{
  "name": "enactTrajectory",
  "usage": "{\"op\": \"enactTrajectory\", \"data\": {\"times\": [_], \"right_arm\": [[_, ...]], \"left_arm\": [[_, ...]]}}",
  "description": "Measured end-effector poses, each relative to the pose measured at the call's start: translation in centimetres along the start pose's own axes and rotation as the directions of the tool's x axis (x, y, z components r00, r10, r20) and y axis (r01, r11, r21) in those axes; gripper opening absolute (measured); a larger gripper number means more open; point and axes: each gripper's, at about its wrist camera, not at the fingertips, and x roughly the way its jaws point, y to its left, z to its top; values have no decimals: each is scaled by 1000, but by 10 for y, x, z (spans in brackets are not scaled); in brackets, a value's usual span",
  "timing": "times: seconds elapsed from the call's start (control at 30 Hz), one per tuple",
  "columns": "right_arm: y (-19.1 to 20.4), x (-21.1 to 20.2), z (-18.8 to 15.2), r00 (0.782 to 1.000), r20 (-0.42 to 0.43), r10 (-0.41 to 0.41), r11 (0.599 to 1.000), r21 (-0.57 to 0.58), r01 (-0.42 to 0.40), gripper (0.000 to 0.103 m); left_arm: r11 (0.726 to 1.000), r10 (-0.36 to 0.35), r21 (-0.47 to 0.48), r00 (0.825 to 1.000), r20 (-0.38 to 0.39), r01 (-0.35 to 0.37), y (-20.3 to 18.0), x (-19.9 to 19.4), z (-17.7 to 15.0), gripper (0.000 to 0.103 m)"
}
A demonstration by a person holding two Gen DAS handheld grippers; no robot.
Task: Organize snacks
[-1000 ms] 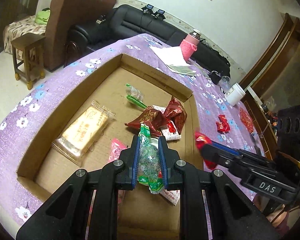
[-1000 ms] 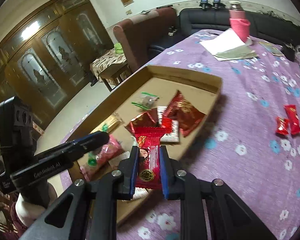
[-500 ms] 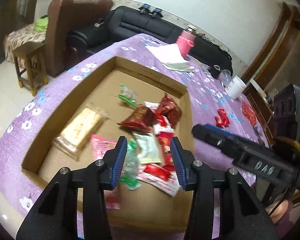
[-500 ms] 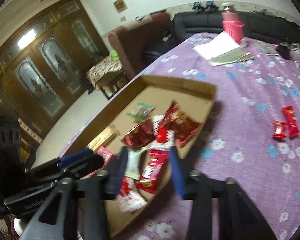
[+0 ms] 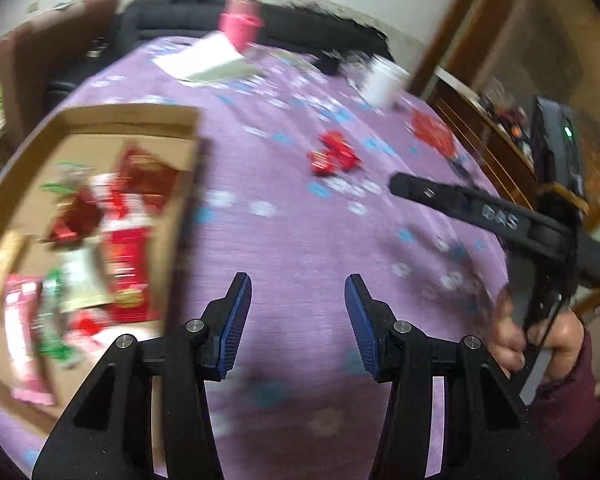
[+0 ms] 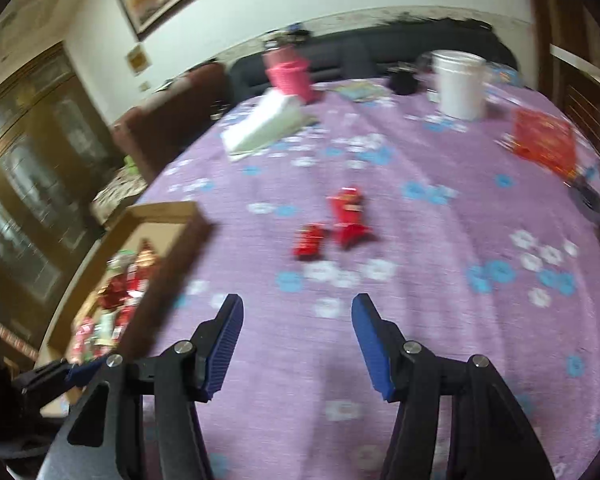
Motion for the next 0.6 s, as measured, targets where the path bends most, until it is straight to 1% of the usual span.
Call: {"op": "enactTrajectory", "data": {"times": [0.13, 0.23, 0.27, 0.3, 0.33, 0.4, 0.47, 0.53, 0.6], "right_arm": [[-27, 1, 0, 999, 4, -50, 998, 42, 50, 60], [-40, 2, -3, 997, 1, -77, 996, 55, 76, 60], [-44, 2, -4, 995, -5, -95, 994, 56, 95, 65], [-50, 6, -5, 992, -17, -126, 990, 56, 127, 74], [-55, 9, -6, 986, -32, -165, 985, 54, 166, 77], [-62, 16, -7, 974, -56, -221, 973, 49, 223, 78], [-68, 22, -8, 968, -70, -241, 968, 47, 245, 78], [-69, 26, -9, 965, -77, -251, 966, 39, 255, 82], [-66, 28, -8, 963, -81, -259, 965, 19, 261, 96]], "left_arm": [[997, 12, 78, 999, -32, -9, -35, 28, 8, 49], [994, 27, 110, 999, -41, -22, -48, 45, 13, 49], [993, 35, 113, 999, -41, -31, -48, 50, 15, 49], [993, 47, 113, 998, -42, -42, -48, 56, 16, 49], [993, 54, 110, 998, -45, -49, -47, 61, 17, 49], [993, 70, 94, 996, -52, -65, -42, 72, 19, 49], [993, 86, 80, 995, -55, -82, -37, 78, 19, 49], [993, 99, 67, 994, -47, -96, -32, 84, 21, 49], [991, 117, 64, 993, -34, -115, -30, 86, 23, 49]]}}
